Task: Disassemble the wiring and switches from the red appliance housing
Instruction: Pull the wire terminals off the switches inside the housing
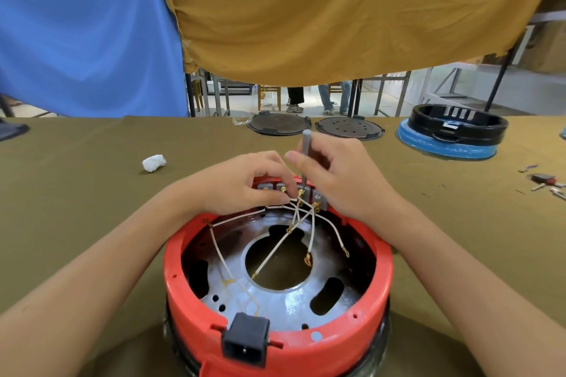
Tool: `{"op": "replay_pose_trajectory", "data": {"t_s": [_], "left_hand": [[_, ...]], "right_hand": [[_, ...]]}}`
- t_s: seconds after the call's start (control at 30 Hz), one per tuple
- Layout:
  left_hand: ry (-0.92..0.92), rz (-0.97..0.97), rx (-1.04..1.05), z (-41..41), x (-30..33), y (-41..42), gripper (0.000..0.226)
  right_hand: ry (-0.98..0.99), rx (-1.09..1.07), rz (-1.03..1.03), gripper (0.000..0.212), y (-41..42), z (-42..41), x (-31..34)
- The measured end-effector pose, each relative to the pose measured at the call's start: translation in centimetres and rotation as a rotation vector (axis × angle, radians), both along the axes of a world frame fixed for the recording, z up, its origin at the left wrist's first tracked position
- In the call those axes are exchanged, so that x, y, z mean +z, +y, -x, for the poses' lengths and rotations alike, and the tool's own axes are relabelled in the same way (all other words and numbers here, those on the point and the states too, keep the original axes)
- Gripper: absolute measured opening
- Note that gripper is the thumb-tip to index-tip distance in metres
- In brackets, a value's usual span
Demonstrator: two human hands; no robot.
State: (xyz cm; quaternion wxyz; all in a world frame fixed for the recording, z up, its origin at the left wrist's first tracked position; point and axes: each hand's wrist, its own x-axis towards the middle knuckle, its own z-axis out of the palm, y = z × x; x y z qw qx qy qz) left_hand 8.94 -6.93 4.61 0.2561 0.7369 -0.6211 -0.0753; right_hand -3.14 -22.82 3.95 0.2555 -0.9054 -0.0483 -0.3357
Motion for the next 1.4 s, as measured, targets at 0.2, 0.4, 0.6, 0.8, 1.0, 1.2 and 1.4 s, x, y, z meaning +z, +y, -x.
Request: {"op": "replay_pose_trajectory", "data": {"t_s": [0.2, 0.4, 0.6, 0.8, 1.0, 1.2, 1.4], "left_hand": [[0.01, 0.001, -0.008, 0.0, 0.0, 0.0, 0.012], [0.007, -0.012, 0.01, 0.0, 0.0, 0.0, 0.012], [0.01, -0.023, 0.013, 0.2, 0.1, 0.1, 0.011], [0.02, -0.022, 0.014, 0.2, 0.1, 0.2, 0.011], [0.012, -0.01, 0.009, -0.1, 0.0, 0.1, 0.012], [0.005, -0.01, 0.012, -0.1, -0.1, 0.1, 0.013], [0.018, -0.017, 0.008, 0.0, 0.0, 0.2, 0.012]], "right_hand": [[0.034, 0.006, -0.048, 0.031, 0.0, -0.2, 0.3], [0.093, -0.012, -0.384, 0.027, -0.5, -1.2, 0.4], [0.16, -0.039, -0.6, 0.027, -1.4, -1.5, 0.1], [0.253, 0.014, -0.756, 0.029, -2.0, -1.5, -0.3], [0.008, 0.009, -0.351, 0.031, -1.3, -0.8, -0.4], [0.005, 0.032, -0.163, 0.032, -0.7, -0.5, 0.1], [0.111, 0.036, -0.568, 0.034, -1.7, -1.4, -0.2]]}}
